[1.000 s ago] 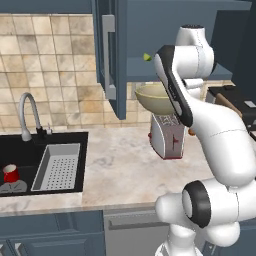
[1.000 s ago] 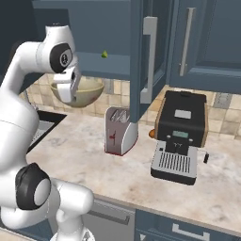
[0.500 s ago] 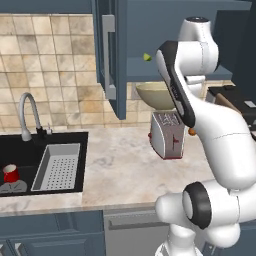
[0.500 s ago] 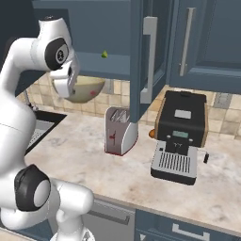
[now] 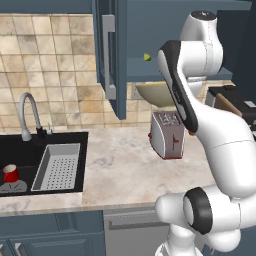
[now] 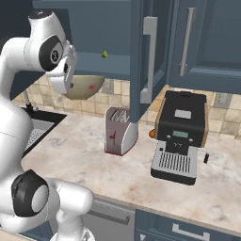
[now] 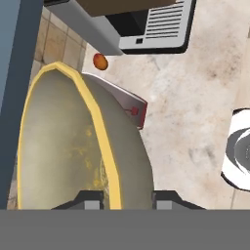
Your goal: Pick the mug and place it in the sink. Pick the bowl and place it in the open cabinet and then close the cabinet.
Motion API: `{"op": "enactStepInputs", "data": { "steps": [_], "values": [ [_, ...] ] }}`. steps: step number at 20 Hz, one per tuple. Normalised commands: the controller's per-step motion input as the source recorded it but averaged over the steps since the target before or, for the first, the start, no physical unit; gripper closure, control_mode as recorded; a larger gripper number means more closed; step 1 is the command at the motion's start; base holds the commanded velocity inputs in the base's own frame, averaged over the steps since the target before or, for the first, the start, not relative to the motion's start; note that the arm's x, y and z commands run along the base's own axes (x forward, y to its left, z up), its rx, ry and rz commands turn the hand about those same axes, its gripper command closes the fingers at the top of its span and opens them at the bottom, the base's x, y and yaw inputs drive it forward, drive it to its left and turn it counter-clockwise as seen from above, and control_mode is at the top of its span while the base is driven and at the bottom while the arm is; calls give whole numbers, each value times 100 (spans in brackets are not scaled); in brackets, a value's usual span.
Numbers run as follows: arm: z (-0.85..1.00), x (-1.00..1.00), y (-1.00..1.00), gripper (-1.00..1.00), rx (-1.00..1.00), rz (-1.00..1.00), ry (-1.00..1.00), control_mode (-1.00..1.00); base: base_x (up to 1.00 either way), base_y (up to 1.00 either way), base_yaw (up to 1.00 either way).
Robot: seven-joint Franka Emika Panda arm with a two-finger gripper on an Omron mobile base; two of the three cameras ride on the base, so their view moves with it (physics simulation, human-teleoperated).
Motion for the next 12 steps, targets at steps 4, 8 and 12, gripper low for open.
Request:
{"op": "enactStepInputs", "data": {
  "steps": [4, 8, 12],
  "values": [
    [34, 0, 0, 100, 0, -2, -15, -100, 0, 0, 0],
    [32, 0, 0, 100, 0, -2, -13, -100, 0, 0, 0],
    [20, -10, -2, 100, 0, -1, -5, -100, 0, 0, 0]
  ]
}}
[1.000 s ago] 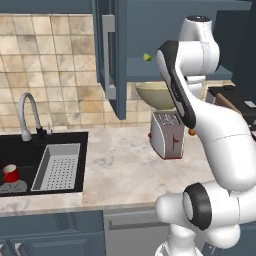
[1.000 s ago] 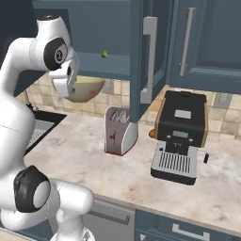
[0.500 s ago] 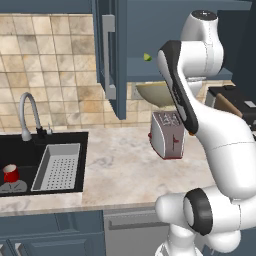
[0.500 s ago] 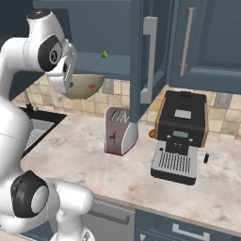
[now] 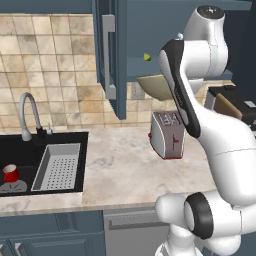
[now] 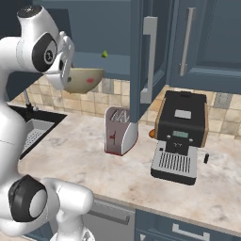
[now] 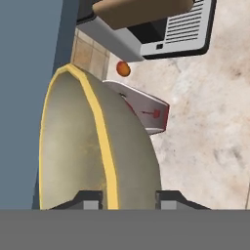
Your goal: Pick the mug and place it in the sink. Pick the bowl and place it in the open cabinet and then close the cabinet.
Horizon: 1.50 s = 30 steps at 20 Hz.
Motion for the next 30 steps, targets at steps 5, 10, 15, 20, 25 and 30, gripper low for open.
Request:
{"op": "enactStepInputs", "data": {
  "steps": [5, 10, 15, 20, 25, 30],
  "values": [
    [15, -15, -8, 100, 0, 0, -1, -100, 0, 0, 0],
    [16, 0, -2, 100, 0, -1, -1, -100, 0, 0, 0],
    [13, 0, 0, 100, 0, -2, 0, -100, 0, 0, 0],
    [8, 0, 0, 100, 0, -2, 0, -100, 0, 0, 0],
    [0, 9, 0, 100, 0, -1, -5, -100, 0, 0, 0],
    [0, 18, -2, 100, 1, 0, -16, -100, 0, 0, 0]
  ]
}}
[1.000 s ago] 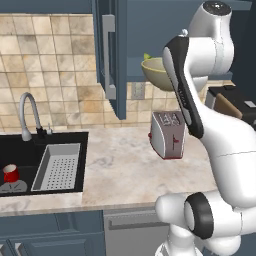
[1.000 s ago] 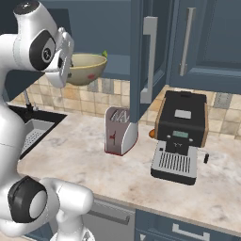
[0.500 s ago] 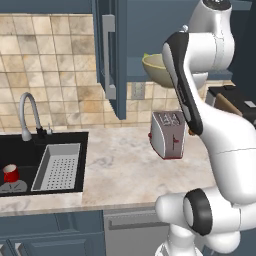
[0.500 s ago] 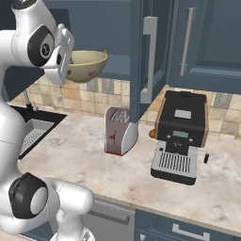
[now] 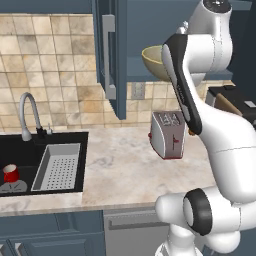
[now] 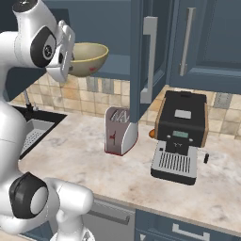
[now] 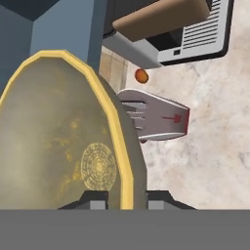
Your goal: Pick the mug and place it in the sink. Pick the bowl and place it in the open cabinet and then close the cabinet.
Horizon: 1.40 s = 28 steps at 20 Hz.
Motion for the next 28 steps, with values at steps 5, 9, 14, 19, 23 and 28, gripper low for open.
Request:
{"op": "enactStepInputs", "data": {
  "steps": [5, 9, 14, 19, 23, 28],
  "values": [
    [0, 14, -3, 100, 2, 0, -17, -100, 0, 0, 0],
    [0, 17, 0, 100, 2, 0, -11, -100, 0, 0, 0],
    [0, 12, 0, 100, 1, 0, -4, -100, 0, 0, 0],
    [5, 2, 0, 100, 0, 0, 0, -100, 0, 0, 0],
    [12, 2, 0, 100, 0, 0, 0, -100, 0, 0, 0],
    [8, 6, 0, 100, 0, 0, 0, -100, 0, 0, 0]
  ]
}}
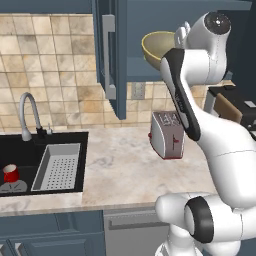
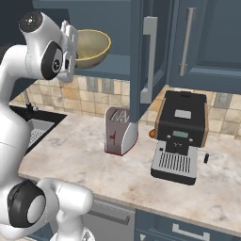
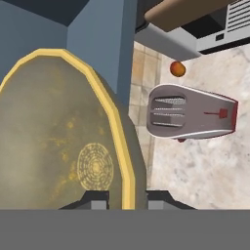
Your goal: Pick the mug and place it in the sink. Pick the bowl and place it in the open cabinet and then close the cabinet.
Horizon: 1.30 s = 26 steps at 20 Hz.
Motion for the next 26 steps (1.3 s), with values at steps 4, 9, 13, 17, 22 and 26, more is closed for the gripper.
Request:
{"op": "enactStepInputs", "data": {
  "steps": [4, 9, 13, 17, 22, 26],
  "values": [
    [0, 23, -4, 100, 0, 0, 0, -100, 0, 0, 0],
    [0, 31, -8, 100, 0, 0, 0, -100, 0, 0, 0],
    [0, 27, -5, 100, 0, 0, -1, -100, 0, 0, 0],
    [0, 24, -4, 100, 0, 0, -1, -100, 0, 0, 0],
    [0, 18, -8, 100, 0, 0, 0, -100, 0, 0, 0],
    [0, 14, -13, 100, 0, 0, 0, -100, 0, 0, 0]
  ]
}}
